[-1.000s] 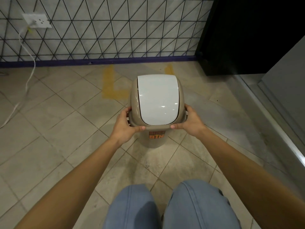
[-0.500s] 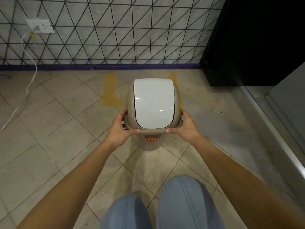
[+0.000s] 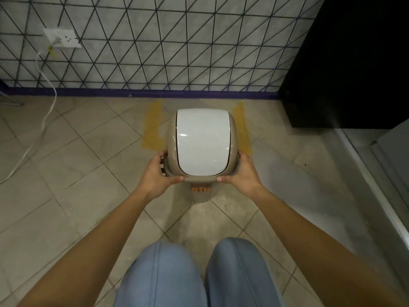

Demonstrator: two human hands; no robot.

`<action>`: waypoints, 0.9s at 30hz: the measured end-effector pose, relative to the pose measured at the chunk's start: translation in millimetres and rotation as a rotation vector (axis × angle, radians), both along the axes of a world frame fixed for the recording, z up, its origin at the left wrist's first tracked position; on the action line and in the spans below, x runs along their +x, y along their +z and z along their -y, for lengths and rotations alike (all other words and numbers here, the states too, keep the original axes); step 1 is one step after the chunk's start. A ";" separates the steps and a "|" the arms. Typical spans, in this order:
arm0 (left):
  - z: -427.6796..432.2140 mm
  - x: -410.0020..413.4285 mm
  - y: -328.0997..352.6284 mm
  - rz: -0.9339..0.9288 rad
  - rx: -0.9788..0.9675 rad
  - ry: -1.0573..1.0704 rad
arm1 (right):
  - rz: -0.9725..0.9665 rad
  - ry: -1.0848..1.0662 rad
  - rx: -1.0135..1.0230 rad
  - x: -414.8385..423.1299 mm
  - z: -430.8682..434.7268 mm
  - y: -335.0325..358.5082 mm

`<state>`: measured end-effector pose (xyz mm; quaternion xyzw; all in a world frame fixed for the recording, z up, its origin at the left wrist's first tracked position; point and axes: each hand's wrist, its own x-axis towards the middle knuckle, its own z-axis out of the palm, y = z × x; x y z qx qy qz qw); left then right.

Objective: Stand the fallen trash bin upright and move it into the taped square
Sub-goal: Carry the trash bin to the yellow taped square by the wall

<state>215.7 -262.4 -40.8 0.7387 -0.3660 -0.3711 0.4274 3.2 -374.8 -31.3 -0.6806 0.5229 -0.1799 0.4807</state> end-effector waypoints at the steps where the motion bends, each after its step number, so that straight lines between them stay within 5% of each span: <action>1: 2.5 2.3 0.2 0.002 0.001 0.001 | -0.001 0.006 -0.007 2.0 2.4 -0.3; 10: 22.6 23.3 1.0 -0.002 -0.023 0.010 | -0.119 0.041 -0.133 30.0 24.3 5.2; 16: 34.2 40.7 -3.7 -0.025 -0.040 0.015 | -0.079 0.034 -0.166 49.6 33.6 6.4; 23: 50.5 51.4 -7.7 0.183 -0.105 0.085 | -0.027 -0.007 -0.183 72.5 42.8 10.5; 27: 62.2 57.2 -6.9 0.116 -0.159 0.095 | 0.000 -0.021 -0.189 79.6 52.3 8.4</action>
